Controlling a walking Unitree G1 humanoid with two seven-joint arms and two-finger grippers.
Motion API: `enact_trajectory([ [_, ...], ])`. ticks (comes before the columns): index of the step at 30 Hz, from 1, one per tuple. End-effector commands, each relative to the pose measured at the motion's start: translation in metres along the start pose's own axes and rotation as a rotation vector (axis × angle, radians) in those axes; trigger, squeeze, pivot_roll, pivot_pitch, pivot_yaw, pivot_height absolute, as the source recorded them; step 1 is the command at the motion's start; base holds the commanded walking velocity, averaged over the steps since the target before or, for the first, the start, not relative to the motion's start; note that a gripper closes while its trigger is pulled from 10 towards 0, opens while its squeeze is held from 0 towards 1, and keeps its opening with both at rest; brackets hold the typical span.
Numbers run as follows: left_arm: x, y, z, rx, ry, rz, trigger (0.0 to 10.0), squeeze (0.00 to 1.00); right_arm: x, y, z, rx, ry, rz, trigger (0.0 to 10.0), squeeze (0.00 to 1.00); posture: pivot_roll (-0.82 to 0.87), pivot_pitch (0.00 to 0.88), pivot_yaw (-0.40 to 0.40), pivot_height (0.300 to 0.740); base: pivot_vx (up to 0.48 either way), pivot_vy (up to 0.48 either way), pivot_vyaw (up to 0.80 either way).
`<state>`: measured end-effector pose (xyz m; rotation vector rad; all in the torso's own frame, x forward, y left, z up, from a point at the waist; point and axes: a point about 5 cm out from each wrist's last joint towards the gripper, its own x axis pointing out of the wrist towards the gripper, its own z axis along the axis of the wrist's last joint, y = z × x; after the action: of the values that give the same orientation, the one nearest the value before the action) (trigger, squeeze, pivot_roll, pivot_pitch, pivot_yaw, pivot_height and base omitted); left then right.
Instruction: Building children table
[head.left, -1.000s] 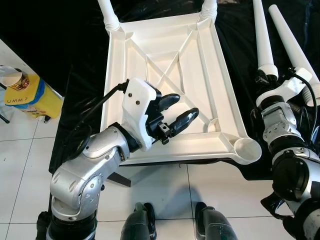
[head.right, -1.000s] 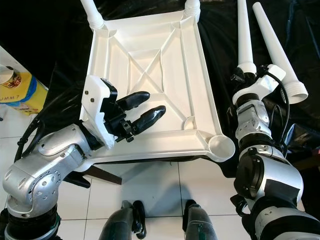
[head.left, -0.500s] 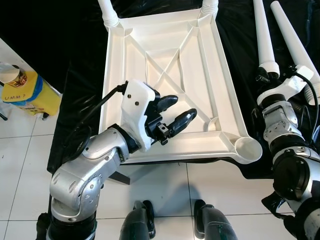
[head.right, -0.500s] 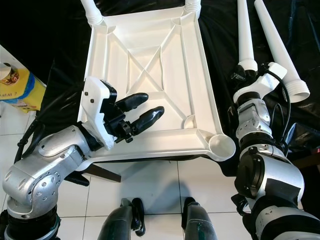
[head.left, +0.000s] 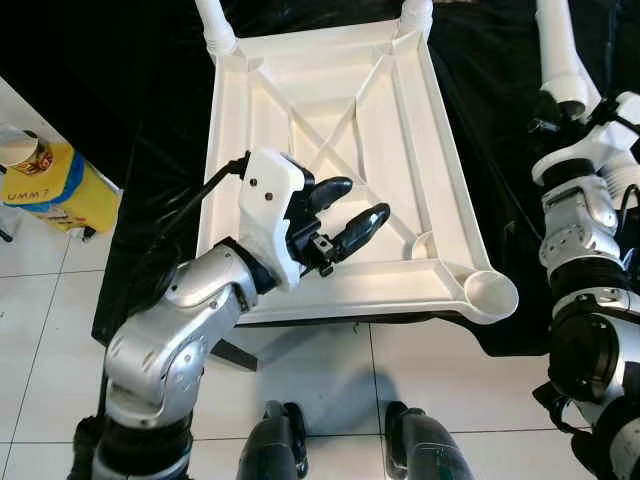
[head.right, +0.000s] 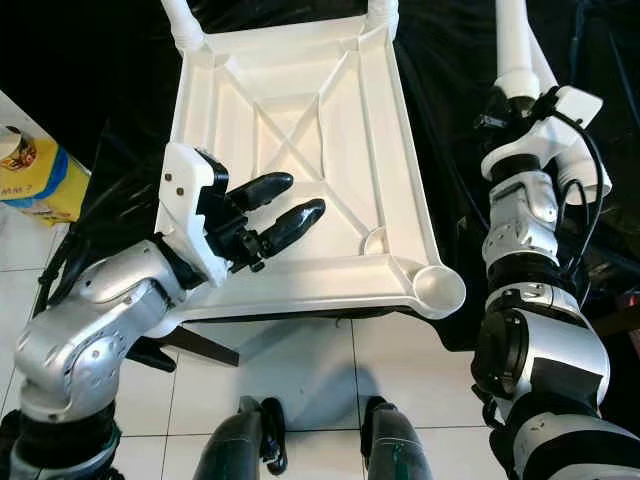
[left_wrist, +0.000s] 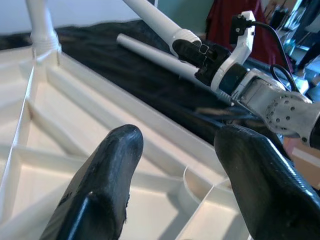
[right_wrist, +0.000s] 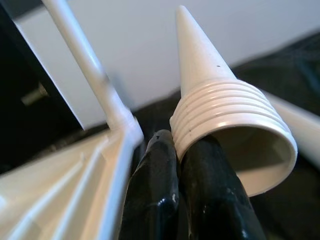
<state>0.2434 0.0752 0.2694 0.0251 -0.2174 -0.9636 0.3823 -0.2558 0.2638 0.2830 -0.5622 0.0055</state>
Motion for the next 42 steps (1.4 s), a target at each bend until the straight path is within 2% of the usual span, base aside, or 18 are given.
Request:
enact_trajectory([
  [1, 0.001, -0.003, 0.0, 0.007, -0.012, -0.061, 10.0, 0.0, 0.002, 0.003, 0.007, -0.028, -0.039, 0.017, 0.0, 0.0, 0.03, 0.174, 0.035, 0.74, 0.0, 0.0, 0.0],
  [2, 0.003, 0.0, 0.0, 0.008, -0.01, -0.057, 10.0, 0.0, 0.004, 0.005, 0.011, -0.042, -0.052, 0.023, 10.0, 0.0, 0.02, 0.168, 0.042, 0.74, 0.0, 0.0, 0.0],
  [7, 0.006, 0.007, 0.0, 0.018, -0.018, -0.03, 10.0, 0.0, 0.006, 0.008, 0.018, -0.078, -0.082, 0.032, 10.0, 0.0, 0.01, 0.144, 0.041, 0.74, 0.0, 0.0, 0.0],
  [10, 0.008, 0.018, 0.001, 0.024, -0.017, 0.006, 10.0, 0.0, 0.006, 0.015, 0.026, -0.124, -0.137, 0.041, 10.0, 0.0, -0.01, 0.108, 0.045, 0.74, 0.0, 0.0, 0.0],
  [12, 0.008, 0.018, 0.001, 0.024, -0.017, 0.006, 10.0, 0.0, 0.006, 0.015, 0.026, -0.124, -0.137, 0.041, 10.0, 0.0, -0.01, 0.108, 0.045, 0.74, 0.0, 0.0, 0.0],
  [17, 0.012, 0.036, 0.0, 0.011, -0.007, 0.06, 10.0, 0.0, 0.0, 0.03, 0.036, -0.16, -0.22, 0.08, 10.0, 0.0, -0.01, 0.074, 0.039, 0.74, 0.0, 0.0, 0.0],
  [18, 0.012, 0.041, 0.001, -0.02, -0.021, 0.061, 10.0, 0.0, -0.003, 0.037, 0.038, -0.169, -0.245, 0.095, 10.0, 0.0, -0.02, 0.048, 0.037, 0.74, 0.0, 0.0, 0.0],
  [19, 0.012, 0.041, 0.001, -0.02, -0.021, 0.061, 10.0, 0.0, -0.003, 0.037, 0.038, -0.169, -0.245, 0.095, 10.0, 0.0, -0.02, 0.048, 0.037, 0.74, 0.0, 0.0, 0.0],
  [20, 0.012, 0.045, 0.002, -0.032, -0.033, 0.061, 10.0, 0.0, -0.006, 0.044, 0.039, -0.171, -0.265, 0.112, 10.0, 0.0, -0.03, 0.036, 0.038, 0.74, 0.0, 0.0, 0.0],
  [21, 0.012, 0.048, 0.003, -0.043, -0.054, 0.054, 10.0, 0.91, -0.008, 0.051, 0.041, -0.166, -0.283, 0.13, 10.0, 0.0, -0.03, 0.024, 0.038, 0.74, 0.0, 0.0, 0.0],
  [22, 0.012, 0.048, 0.003, -0.043, -0.054, 0.054, 10.0, 0.91, -0.008, 0.051, 0.041, -0.166, -0.283, 0.13, 10.0, 0.0, -0.03, 0.024, 0.038, 0.74, 0.0, 0.0, 0.0],
  [23, 0.012, 0.049, 0.005, -0.062, -0.081, 0.035, 10.0, 1.0, -0.01, 0.058, 0.043, -0.171, -0.305, 0.15, 10.0, 0.0, -0.03, 0.019, 0.037, 0.74, 0.0, 0.0, 0.0],
  [25, 0.012, 0.049, 0.005, -0.062, -0.081, 0.035, 10.0, 1.0, -0.01, 0.058, 0.043, -0.171, -0.305, 0.15, 10.0, 0.0, -0.03, 0.019, 0.037, 0.74, 0.0, 0.0, 0.0],
  [29, 0.017, 0.054, 0.007, -0.051, -0.114, 0.016, 10.0, 1.0, -0.014, 0.073, 0.043, -0.191, -0.328, 0.22, 10.0, 0.0, -0.04, 0.0, 0.032, 0.74, 0.0, 0.0, 0.0],
  [32, 0.019, 0.055, 0.008, -0.039, -0.119, 0.021, 10.0, 1.0, -0.015, 0.074, 0.043, -0.192, -0.327, 0.226, 10.0, 0.0, -0.04, 0.0, 0.033, 0.74, 0.0, 0.0, 0.0],
  [33, 0.02, 0.055, 0.009, -0.044, -0.129, 0.022, 10.0, 0.0, -0.016, 0.076, 0.042, -0.19, -0.325, 0.234, 10.0, 0.0, -0.04, 0.0, 0.037, 0.74, 0.0, 0.0, 0.0],
  [42, 0.024, 0.059, 0.012, -0.077, -0.17, 0.014, 10.0, 0.0, -0.028, 0.086, 0.029, -0.172, -0.27, 0.277, 10.0, 0.0, -0.04, 0.0, 0.041, 0.74, 0.0, 0.0, 0.0],
])
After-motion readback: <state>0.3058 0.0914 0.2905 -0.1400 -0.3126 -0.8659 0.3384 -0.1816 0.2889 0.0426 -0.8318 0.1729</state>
